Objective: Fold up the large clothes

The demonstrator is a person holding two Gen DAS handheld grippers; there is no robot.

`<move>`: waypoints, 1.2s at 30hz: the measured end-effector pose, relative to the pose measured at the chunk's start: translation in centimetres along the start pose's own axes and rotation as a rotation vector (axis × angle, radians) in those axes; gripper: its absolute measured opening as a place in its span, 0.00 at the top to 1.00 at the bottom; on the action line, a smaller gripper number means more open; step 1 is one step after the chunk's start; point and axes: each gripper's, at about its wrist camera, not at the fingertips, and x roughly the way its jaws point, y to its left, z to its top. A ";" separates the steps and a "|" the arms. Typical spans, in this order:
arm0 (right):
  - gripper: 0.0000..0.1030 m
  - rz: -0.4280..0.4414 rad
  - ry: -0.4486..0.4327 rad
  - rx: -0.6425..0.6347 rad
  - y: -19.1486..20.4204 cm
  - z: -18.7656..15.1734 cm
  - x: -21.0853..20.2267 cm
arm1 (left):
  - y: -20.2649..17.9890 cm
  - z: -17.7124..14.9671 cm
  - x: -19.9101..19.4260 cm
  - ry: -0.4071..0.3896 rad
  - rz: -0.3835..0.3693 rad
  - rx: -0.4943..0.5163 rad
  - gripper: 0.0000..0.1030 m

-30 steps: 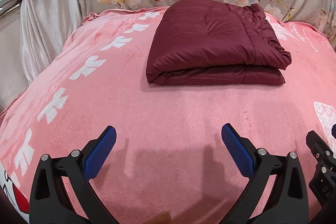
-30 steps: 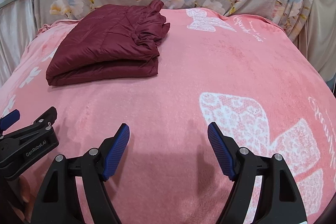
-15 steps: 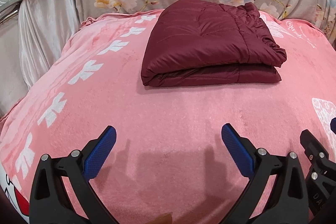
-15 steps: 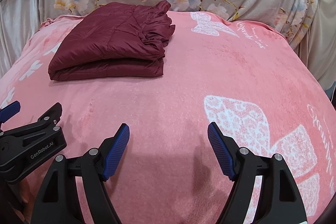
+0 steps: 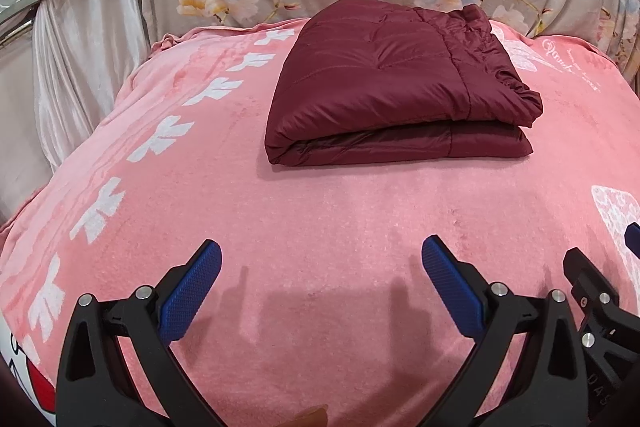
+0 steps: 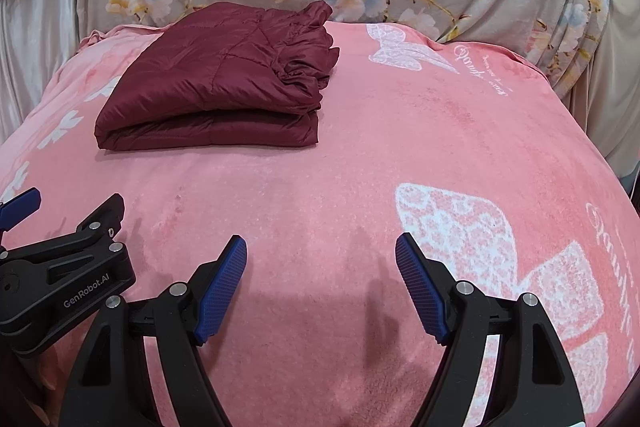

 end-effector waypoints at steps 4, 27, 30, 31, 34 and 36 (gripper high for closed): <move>0.27 0.001 0.000 0.001 0.0 0.0 0.0 | 0.0 0.0 0.0 -0.001 0.000 0.001 0.05; 0.27 0.003 0.000 -0.006 0.2 0.0 0.1 | 0.2 0.0 0.1 0.001 0.001 -0.005 0.05; 0.27 0.004 0.000 -0.007 0.3 0.0 0.1 | 0.2 0.1 0.1 0.001 0.002 -0.006 0.05; 0.27 0.005 0.001 -0.008 0.3 0.0 0.1 | 0.1 0.1 0.1 0.001 0.001 -0.006 0.05; 0.27 0.007 0.003 -0.013 0.4 -0.1 0.2 | 0.1 0.1 0.1 0.003 0.003 -0.007 0.05; 0.27 0.007 0.003 -0.014 0.4 -0.1 0.2 | 0.1 0.1 0.1 0.003 0.001 -0.006 0.05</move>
